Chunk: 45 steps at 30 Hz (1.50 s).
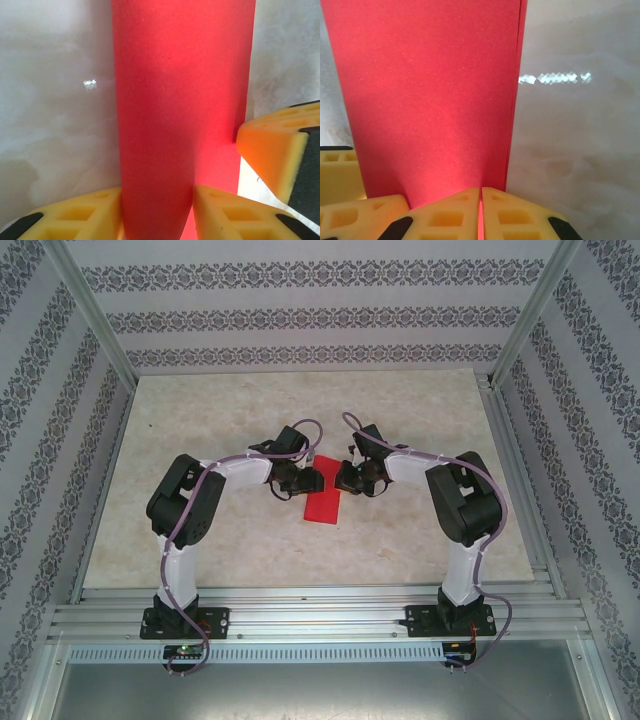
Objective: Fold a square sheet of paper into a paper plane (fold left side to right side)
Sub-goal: Hold the square sheet of paper at the center of the table.
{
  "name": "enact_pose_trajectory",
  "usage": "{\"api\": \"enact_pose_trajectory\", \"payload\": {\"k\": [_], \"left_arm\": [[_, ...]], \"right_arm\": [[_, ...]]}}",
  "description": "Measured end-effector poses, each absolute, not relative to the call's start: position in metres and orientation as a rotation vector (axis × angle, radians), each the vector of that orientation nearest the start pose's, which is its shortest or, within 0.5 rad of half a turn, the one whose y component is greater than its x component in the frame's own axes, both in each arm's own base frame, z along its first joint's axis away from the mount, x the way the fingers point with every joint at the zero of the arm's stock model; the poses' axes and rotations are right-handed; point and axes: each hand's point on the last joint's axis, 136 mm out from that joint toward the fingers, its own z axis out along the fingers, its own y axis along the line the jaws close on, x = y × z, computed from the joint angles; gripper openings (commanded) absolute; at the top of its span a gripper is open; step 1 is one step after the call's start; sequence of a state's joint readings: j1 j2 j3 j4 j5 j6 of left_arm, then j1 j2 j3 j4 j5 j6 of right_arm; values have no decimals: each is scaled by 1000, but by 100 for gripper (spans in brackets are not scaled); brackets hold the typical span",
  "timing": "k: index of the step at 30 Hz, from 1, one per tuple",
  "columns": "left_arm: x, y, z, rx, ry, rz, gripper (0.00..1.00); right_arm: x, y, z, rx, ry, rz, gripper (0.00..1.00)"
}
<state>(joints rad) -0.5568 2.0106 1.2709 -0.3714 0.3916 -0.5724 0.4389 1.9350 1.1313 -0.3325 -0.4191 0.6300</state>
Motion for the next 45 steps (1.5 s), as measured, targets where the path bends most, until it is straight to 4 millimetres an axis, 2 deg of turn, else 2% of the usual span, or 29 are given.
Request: {"api": "enact_pose_trajectory", "payload": {"k": [9, 17, 20, 23, 26, 30, 33, 39, 45], "left_arm": [[354, -297, 24, 114, 2842, -833, 43], [353, -298, 30, 135, 2827, -845, 51], [354, -288, 33, 117, 2821, -818, 53], [358, -275, 44, 85, 2798, -796, 53], [359, -268, 66, 73, 2744, -818, 46], [357, -281, 86, 97, 2681, -952, 40], [357, -293, 88, 102, 2657, -1059, 38], [359, -310, 77, 92, 2652, -1201, 37], [356, -311, 63, 76, 2676, -1224, 37]], "right_arm": [[354, 245, 13, 135, 2887, 826, 10], [353, 245, 12, 114, 2890, 812, 9], [353, 245, 12, 107, 2891, 800, 9], [354, 245, 12, 103, 2891, 798, 9], [354, 245, 12, 103, 2892, 795, 9], [354, 245, 12, 97, 2891, 791, 9], [354, 245, 13, 98, 2894, 788, 9], [354, 245, 12, 99, 2897, 787, 9], [354, 245, 12, 99, 2898, 786, 9]]}}
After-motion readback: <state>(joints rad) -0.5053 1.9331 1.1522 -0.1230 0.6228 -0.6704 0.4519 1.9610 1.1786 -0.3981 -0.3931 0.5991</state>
